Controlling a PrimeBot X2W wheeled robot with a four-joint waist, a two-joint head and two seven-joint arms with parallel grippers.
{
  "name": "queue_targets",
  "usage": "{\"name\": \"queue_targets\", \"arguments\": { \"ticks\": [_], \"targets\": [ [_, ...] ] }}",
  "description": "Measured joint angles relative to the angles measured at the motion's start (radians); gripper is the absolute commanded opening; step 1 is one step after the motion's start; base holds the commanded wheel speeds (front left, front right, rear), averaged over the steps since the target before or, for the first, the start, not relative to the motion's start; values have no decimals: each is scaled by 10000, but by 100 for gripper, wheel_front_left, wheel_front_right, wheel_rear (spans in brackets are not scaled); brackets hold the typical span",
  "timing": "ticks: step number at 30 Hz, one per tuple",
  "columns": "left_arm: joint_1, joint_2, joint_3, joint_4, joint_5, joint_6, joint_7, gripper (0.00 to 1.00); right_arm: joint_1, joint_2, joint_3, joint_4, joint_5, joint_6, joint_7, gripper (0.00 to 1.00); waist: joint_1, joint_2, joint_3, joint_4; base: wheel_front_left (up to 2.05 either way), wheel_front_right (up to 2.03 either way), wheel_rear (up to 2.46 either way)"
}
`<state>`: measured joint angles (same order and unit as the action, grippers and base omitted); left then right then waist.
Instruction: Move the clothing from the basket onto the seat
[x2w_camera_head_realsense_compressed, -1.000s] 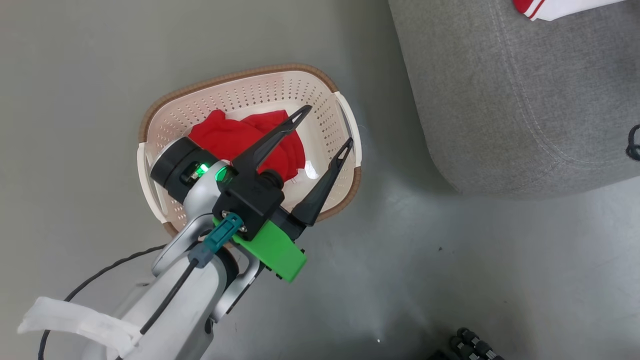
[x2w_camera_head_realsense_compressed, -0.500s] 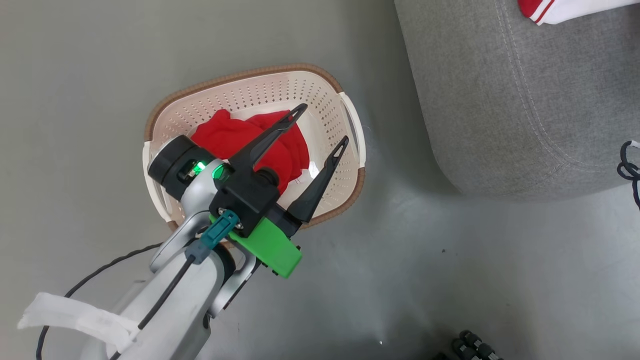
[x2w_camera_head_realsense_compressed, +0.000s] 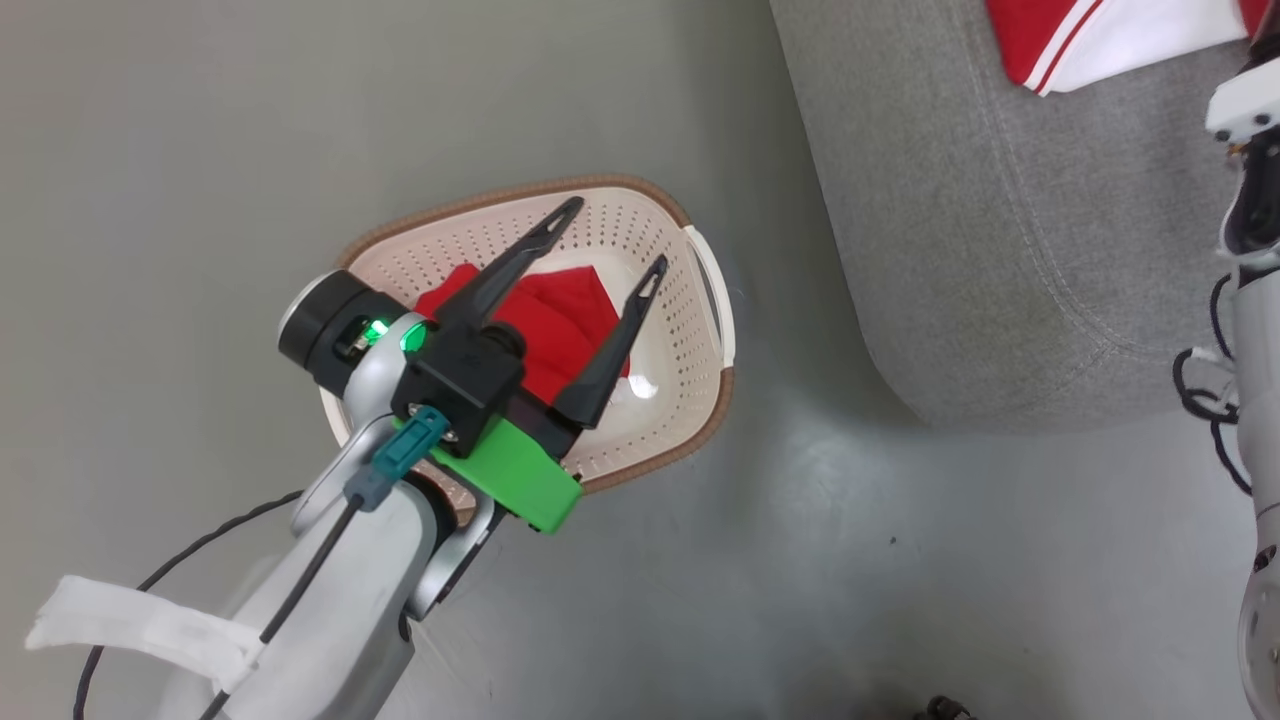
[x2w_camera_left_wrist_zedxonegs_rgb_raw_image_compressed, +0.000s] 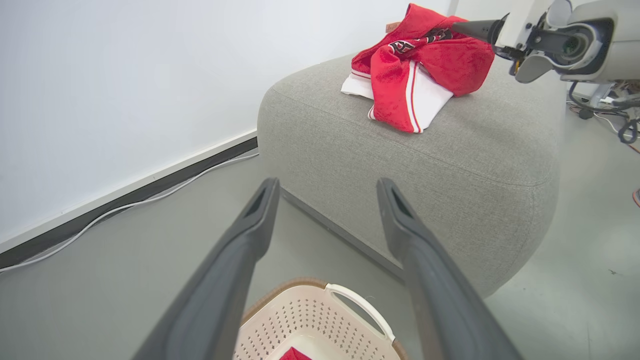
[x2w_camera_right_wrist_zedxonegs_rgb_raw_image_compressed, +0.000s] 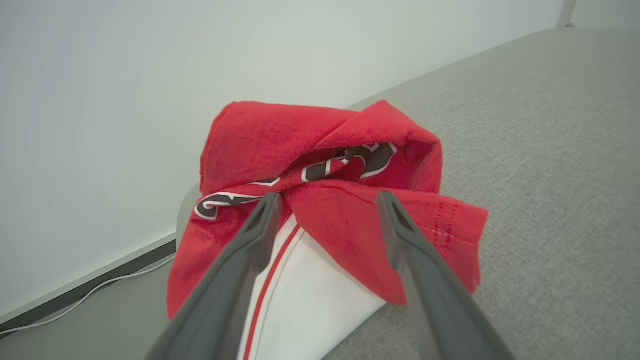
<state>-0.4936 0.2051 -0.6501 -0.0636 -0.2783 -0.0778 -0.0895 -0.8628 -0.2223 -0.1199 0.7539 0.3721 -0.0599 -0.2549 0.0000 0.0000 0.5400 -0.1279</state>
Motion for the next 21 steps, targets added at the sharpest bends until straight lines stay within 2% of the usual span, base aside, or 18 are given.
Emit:
{"name": "queue_targets", "arguments": {
  "ticks": [10, 12, 21],
  "targets": [
    [510, -98, 627, 688, -311, 502, -520, 100, 977, 244, 495, -782, -706, 527, 0, 100, 0, 0, -914, 214, 0, 0, 0],
    [748, -140, 865, 894, -399, 717, -673, 100, 1244, 393, 546, -1149, -765, 704, 0, 100, 0, 0, -1228, 307, 0, 0, 0],
    [1401, -173, 1801, 1231, -863, 1463, -978, 100, 2254, 945, 1085, -2265, -1319, 1041, 0, 100, 0, 0, -2165, 617, 0, 0, 0]
  ]
}}
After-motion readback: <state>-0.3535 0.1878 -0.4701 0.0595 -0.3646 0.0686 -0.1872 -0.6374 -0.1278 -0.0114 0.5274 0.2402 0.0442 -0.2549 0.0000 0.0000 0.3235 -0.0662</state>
